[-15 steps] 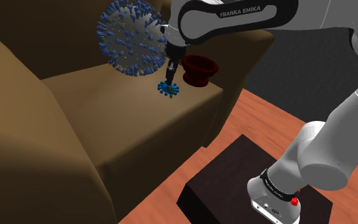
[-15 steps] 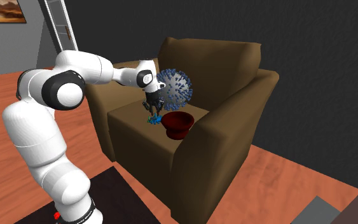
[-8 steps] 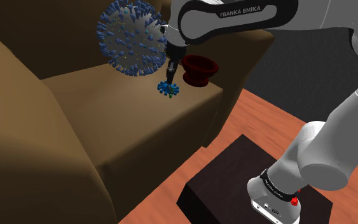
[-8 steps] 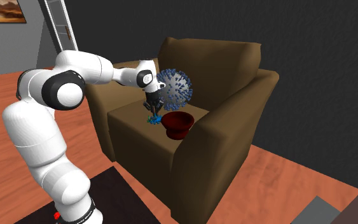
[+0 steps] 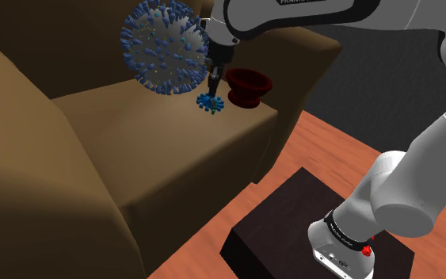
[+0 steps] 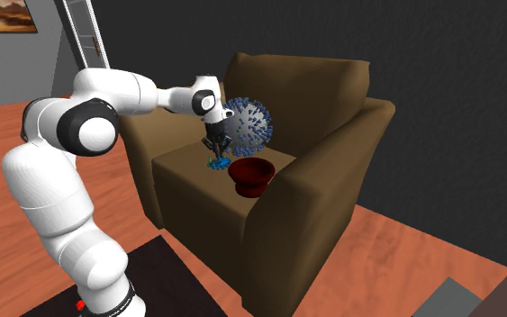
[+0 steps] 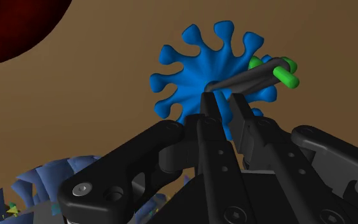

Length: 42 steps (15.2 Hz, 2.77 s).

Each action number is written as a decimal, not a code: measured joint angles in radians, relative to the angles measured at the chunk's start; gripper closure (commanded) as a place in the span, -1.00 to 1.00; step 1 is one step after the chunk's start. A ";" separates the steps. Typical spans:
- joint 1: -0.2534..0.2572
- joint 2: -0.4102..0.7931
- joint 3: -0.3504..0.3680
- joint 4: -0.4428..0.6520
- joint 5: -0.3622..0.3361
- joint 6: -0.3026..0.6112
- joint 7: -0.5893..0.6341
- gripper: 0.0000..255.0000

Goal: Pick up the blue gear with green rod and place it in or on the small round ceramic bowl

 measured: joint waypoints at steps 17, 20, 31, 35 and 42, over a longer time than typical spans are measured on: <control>0.000 0.002 0.000 0.229 0.003 -0.227 -0.010 1.00; 0.000 0.005 0.000 0.274 0.003 -0.269 -0.012 1.00; 0.001 0.060 0.001 0.497 0.000 -0.436 -0.017 1.00; 0.011 0.050 0.010 0.455 -0.004 -0.412 -0.008 -1.00; 0.061 -0.046 0.060 0.181 -0.017 -0.279 0.036 -1.00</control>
